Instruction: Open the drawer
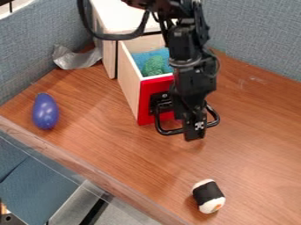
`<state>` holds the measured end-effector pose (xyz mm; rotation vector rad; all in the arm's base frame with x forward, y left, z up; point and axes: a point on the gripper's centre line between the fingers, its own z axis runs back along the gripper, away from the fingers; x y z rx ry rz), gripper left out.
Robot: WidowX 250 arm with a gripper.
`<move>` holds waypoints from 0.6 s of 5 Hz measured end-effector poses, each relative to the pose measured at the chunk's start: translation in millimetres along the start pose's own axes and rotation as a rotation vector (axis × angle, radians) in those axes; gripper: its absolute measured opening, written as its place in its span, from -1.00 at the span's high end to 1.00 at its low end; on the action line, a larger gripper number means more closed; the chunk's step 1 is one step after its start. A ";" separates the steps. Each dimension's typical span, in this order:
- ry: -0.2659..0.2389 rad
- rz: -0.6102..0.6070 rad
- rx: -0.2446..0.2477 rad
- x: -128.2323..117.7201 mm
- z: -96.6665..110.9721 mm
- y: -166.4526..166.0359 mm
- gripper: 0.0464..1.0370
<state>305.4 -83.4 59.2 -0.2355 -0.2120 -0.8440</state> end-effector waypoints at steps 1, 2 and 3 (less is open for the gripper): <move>-0.049 0.003 0.034 5.9 23.9 -2.7 -0.93; -0.099 0.042 0.062 2.5 58.0 -2.5 -0.93; -0.094 0.102 0.079 -2.9 96.0 -6.7 -0.93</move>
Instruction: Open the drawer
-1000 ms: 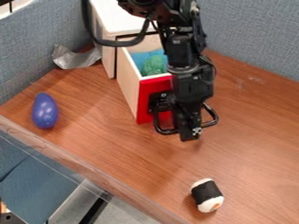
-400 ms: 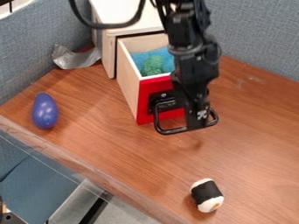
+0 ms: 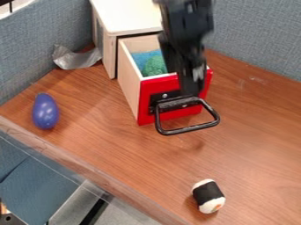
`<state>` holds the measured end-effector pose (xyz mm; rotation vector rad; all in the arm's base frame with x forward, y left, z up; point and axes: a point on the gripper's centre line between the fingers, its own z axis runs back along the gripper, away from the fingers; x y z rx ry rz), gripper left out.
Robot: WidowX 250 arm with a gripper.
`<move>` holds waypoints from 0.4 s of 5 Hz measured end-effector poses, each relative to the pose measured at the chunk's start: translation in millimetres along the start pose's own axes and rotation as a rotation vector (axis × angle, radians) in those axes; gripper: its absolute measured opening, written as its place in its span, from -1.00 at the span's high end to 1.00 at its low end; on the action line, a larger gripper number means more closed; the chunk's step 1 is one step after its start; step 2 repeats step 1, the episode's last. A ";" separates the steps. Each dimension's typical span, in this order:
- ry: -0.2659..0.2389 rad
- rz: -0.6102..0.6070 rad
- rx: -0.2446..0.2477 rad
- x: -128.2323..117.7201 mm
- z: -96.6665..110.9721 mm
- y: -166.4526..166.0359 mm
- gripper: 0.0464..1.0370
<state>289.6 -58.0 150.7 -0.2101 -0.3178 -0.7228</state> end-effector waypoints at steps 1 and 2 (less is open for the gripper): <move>0.058 0.122 0.085 -8.9 19.7 13.2 -0.93; 0.058 0.122 0.085 -8.9 19.7 13.2 -0.93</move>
